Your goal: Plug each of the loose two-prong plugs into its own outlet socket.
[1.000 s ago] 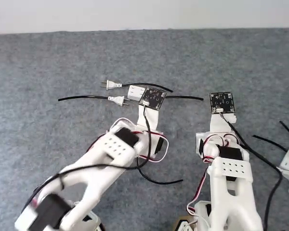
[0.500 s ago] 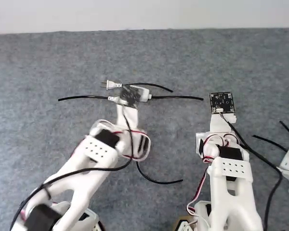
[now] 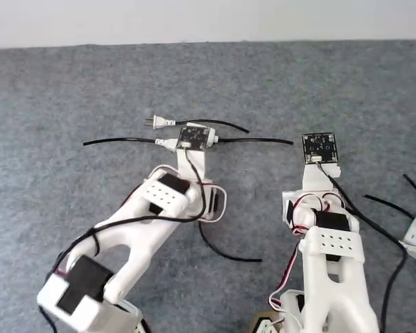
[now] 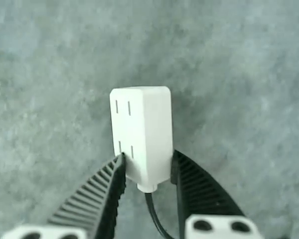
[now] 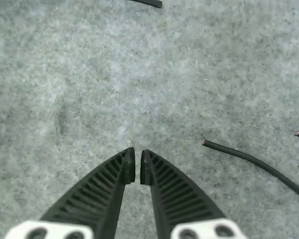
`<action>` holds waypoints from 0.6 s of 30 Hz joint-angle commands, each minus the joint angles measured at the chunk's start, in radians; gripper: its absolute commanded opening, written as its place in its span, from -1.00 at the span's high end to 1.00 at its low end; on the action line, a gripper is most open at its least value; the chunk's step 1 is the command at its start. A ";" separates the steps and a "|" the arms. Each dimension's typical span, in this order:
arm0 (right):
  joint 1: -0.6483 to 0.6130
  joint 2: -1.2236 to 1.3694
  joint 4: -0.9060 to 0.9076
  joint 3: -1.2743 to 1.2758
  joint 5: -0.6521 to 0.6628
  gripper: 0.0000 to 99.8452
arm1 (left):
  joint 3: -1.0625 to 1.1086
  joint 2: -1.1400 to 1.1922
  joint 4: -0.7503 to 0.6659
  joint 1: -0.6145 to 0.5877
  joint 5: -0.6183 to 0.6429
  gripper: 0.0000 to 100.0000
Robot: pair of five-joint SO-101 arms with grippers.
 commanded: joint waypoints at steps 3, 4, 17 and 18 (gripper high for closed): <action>0.001 -0.012 -0.024 -0.006 0.008 0.94 | -0.245 0.170 0.006 0.057 0.009 0.72; 0.001 -0.012 -0.024 -0.006 0.008 0.94 | -0.305 0.213 0.040 0.057 0.009 0.72; 0.001 -0.013 -0.024 0.002 0.011 0.94 | -0.615 0.399 0.241 0.052 0.000 0.72; 0.001 -0.013 -0.024 0.002 0.011 0.94 | -0.573 0.353 0.213 0.052 0.000 0.72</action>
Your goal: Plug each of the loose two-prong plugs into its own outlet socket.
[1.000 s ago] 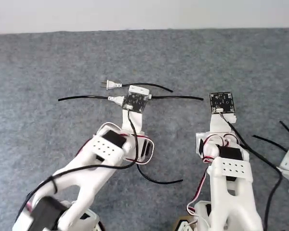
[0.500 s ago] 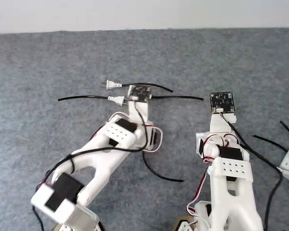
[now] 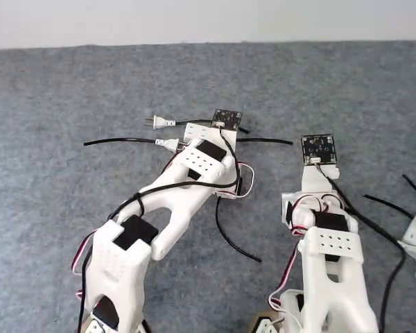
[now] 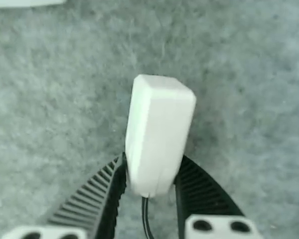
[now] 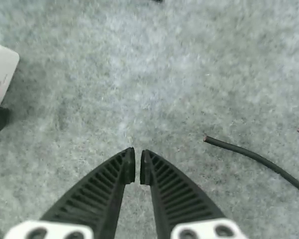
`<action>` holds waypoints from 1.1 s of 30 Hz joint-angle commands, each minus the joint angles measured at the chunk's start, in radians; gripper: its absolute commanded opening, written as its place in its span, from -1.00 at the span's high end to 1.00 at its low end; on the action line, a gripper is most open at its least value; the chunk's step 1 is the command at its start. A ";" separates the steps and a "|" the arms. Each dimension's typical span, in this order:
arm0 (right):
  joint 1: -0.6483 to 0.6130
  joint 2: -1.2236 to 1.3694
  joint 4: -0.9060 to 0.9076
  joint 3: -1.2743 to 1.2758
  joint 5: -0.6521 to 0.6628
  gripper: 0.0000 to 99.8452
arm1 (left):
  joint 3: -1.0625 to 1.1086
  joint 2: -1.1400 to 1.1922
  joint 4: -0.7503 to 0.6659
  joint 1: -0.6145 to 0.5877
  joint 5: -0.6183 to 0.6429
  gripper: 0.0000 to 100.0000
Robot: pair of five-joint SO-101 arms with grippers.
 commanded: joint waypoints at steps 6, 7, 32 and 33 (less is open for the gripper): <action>0.001 -0.012 -0.025 -0.012 0.011 0.94 | 0.363 -0.397 -0.278 0.005 0.000 0.72; 0.001 -0.012 -0.025 -0.012 0.011 0.94 | 0.397 -0.420 -0.302 0.006 0.000 0.72; -0.015 -0.012 -0.025 -0.011 0.011 0.94 | 0.375 -0.293 -0.457 0.072 0.127 0.97; -0.015 -0.012 -0.025 -0.011 0.011 0.94 | 0.334 -0.270 -0.420 0.071 0.127 0.97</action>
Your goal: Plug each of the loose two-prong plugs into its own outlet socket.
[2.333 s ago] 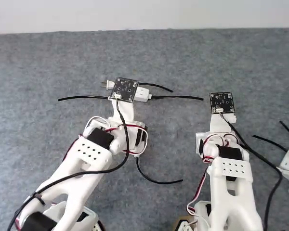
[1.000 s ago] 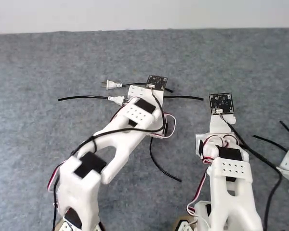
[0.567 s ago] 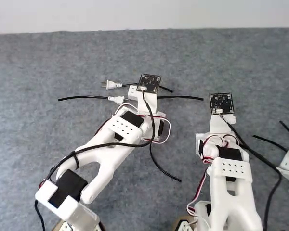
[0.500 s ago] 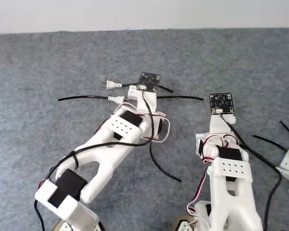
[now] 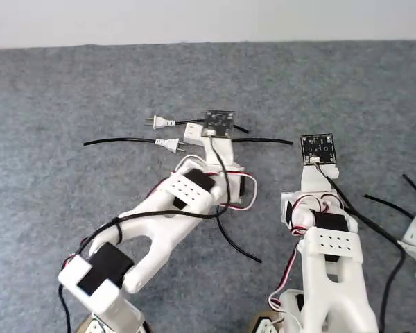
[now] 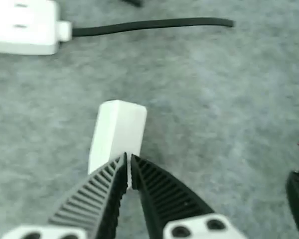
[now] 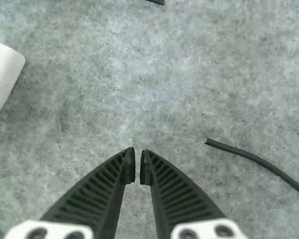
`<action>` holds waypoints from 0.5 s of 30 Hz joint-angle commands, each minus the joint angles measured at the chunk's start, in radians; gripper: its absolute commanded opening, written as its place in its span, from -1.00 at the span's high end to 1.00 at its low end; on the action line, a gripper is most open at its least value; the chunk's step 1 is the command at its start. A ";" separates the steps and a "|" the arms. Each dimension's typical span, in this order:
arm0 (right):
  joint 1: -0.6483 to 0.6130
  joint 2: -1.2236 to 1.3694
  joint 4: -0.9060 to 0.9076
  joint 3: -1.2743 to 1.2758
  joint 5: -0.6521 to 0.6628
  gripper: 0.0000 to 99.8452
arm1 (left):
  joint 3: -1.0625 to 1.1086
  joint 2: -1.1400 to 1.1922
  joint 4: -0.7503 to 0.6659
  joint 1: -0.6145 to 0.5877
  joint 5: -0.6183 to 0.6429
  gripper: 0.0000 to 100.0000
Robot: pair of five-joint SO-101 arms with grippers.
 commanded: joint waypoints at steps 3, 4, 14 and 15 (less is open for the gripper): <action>-0.008 -0.012 -0.019 -0.011 0.011 0.94 | -0.189 0.109 0.132 0.014 0.011 0.97; -0.008 -0.012 -0.019 -0.011 0.011 0.94 | -0.193 0.117 0.132 0.017 0.011 0.97; -0.007 -0.012 -0.019 -0.011 0.011 0.94 | -0.211 0.118 0.087 0.043 0.011 0.97; -0.005 -0.012 -0.019 -0.011 0.011 0.94 | -0.211 0.118 0.084 0.041 0.011 0.97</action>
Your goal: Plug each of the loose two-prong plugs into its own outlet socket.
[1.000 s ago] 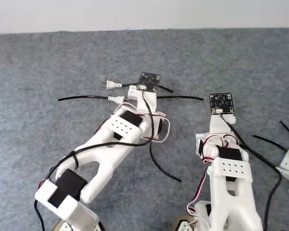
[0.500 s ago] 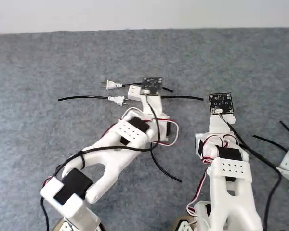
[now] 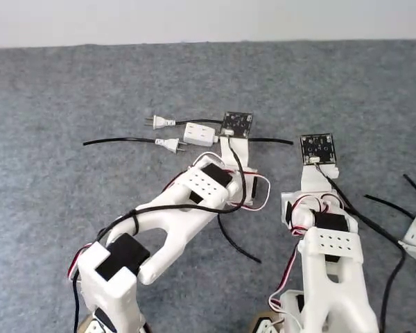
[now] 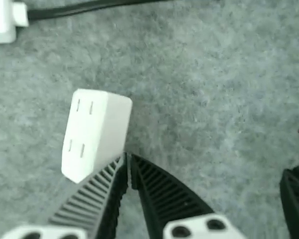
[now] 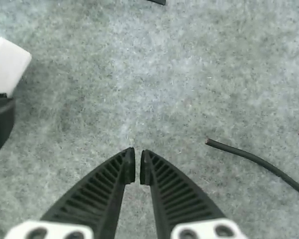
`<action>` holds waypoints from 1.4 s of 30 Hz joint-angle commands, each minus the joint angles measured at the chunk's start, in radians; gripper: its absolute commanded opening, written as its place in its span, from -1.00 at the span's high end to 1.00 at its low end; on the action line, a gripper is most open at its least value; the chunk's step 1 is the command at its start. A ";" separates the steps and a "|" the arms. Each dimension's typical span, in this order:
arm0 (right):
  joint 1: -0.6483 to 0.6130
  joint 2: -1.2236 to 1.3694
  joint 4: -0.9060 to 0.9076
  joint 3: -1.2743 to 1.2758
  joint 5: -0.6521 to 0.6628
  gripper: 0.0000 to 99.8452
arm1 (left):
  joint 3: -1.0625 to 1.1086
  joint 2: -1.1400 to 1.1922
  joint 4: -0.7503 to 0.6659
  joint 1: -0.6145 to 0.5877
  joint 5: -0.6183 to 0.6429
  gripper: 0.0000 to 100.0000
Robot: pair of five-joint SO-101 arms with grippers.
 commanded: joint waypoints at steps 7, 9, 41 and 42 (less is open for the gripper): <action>-0.002 -0.012 -0.019 -0.011 0.011 0.94 | -0.038 -0.043 0.025 0.034 -0.002 0.97; -0.001 -0.015 -0.019 -0.011 0.011 0.94 | -0.033 -0.123 0.084 0.051 -0.040 0.97; -0.001 -0.021 -0.016 -0.011 0.011 0.94 | -0.147 0.052 0.147 0.055 0.097 0.97; -0.001 -0.021 -0.016 -0.011 0.011 0.94 | -0.147 0.051 0.147 0.055 0.095 0.97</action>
